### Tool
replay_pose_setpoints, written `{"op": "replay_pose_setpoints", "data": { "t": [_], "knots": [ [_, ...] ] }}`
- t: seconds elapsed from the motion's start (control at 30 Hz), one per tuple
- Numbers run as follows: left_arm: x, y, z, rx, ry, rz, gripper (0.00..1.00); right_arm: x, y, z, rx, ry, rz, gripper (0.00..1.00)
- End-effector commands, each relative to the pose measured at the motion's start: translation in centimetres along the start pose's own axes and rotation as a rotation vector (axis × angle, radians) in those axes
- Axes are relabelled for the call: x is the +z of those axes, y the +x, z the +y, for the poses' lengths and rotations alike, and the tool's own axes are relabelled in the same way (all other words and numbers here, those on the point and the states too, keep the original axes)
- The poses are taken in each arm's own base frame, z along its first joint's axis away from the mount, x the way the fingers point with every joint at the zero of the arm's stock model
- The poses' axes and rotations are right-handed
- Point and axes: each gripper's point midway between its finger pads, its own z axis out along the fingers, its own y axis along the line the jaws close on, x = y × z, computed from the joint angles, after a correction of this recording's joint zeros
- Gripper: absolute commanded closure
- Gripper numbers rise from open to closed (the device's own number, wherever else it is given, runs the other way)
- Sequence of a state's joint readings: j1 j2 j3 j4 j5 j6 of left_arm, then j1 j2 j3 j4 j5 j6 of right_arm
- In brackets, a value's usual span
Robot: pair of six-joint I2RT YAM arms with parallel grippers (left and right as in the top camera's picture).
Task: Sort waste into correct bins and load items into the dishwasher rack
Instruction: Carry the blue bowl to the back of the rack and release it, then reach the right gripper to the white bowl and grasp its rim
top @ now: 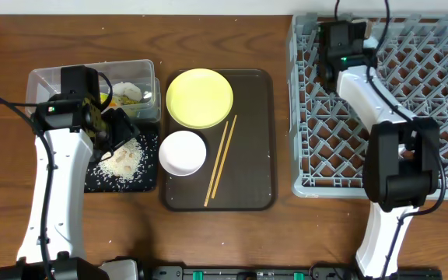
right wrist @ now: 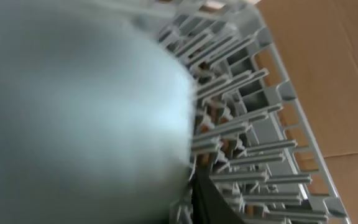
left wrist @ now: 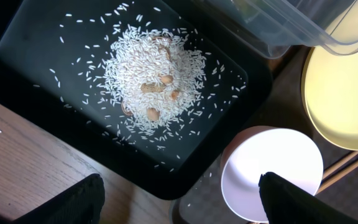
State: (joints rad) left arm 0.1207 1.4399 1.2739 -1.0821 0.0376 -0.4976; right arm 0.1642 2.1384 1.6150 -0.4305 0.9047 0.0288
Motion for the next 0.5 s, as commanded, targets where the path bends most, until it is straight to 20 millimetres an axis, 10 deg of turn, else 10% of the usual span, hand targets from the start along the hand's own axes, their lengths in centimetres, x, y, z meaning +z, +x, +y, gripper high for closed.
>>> {"op": "replay_pose_setpoints", "data": {
  "t": [0.0, 0.47],
  "knots": [
    [-0.1, 0.0, 0.4, -0.007, -0.017, -0.005, 0.18, -1.6, 0.0, 0.2, 0.029, -0.014, -0.003, 0.84],
    [-0.1, 0.1, 0.6, 0.004, -0.026, 0.001, 0.15, -11.5, -0.8, 1.7, 0.048, -0.558, 0.033, 0.42]
  ]
}}
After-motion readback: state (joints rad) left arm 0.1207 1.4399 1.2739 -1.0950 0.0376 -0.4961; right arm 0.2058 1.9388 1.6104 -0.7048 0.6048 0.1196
